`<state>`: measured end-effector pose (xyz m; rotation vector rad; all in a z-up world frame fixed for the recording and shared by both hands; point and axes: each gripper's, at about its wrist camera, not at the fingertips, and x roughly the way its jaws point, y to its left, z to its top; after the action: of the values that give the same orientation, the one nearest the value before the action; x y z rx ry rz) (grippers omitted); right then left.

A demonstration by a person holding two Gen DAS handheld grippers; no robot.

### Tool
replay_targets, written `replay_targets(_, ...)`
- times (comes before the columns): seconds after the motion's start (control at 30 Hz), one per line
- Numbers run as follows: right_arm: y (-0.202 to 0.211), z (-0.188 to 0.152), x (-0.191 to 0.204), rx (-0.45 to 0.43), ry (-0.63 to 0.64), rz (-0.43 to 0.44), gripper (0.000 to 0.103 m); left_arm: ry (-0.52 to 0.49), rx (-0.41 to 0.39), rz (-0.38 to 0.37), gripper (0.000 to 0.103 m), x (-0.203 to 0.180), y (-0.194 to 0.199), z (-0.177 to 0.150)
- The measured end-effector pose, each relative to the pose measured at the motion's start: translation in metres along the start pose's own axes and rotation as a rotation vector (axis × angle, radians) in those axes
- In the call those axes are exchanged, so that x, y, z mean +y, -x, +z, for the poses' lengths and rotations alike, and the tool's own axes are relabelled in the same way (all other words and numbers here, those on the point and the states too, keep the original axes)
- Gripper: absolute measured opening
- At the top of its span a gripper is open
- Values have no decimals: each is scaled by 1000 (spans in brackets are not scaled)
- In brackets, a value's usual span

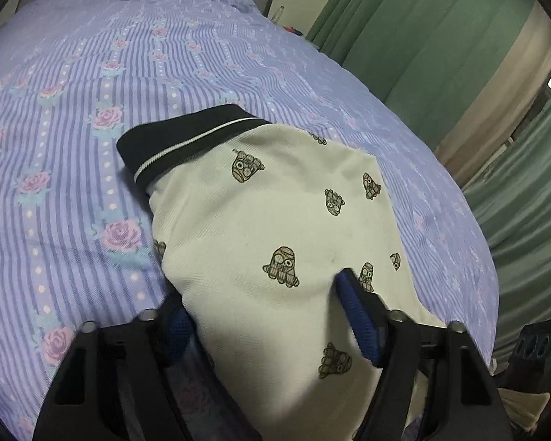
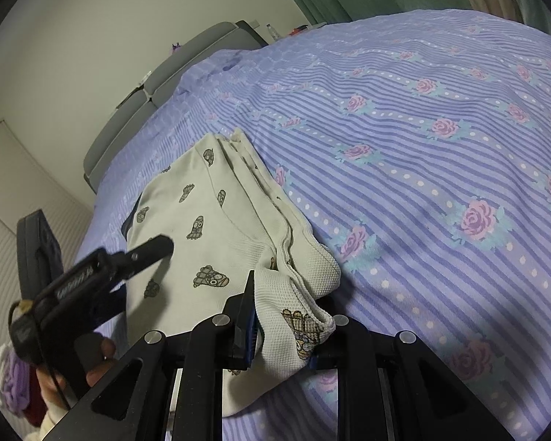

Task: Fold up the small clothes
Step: 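Grasp the folded shirt at the collar end with both tools, then lift the folded shirt with both tools and carry it to the clothes stack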

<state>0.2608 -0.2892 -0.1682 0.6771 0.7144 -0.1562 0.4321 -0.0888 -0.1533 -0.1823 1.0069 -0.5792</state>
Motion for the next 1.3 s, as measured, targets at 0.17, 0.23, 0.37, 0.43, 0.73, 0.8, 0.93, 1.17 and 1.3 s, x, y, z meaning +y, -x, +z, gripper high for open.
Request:
replay_targets(0.17, 4, 1, 2, 0, 6, 3, 18, -80, -29, 54, 28, -12, 18, 5)
replay_targets(0.23, 8, 2, 7, -4, 17, 5, 17, -136, -57, 71, 24, -22, 32, 5)
replay_targets(0.37, 21, 3, 18, -22, 47, 19, 16, -234, -95, 105, 20, -43, 56, 6)
replay_targets(0.43, 29, 2, 26, -29, 70, 30, 16, -284, -104, 127, 19, -52, 66, 5)
replay_targets(0.73, 82, -4, 69, -61, 165, 105, 16, -402, -187, 233, 19, -81, 147, -13)
replay_targets(0.8, 95, -8, 83, -70, 190, 132, 16, -398, -211, 265, 19, -81, 171, -18)
replay_targets(0.93, 120, -16, 111, -86, 239, 192, 16, -388, -260, 322, 19, -76, 223, -30)
replay_targets(1.17, 156, -39, 176, -90, 353, 297, 16, -361, -330, 397, 19, -52, 307, -51)
replay_targets(1.3, 172, -55, 218, -101, 423, 358, 16, -357, -376, 448, 19, -33, 353, -65)
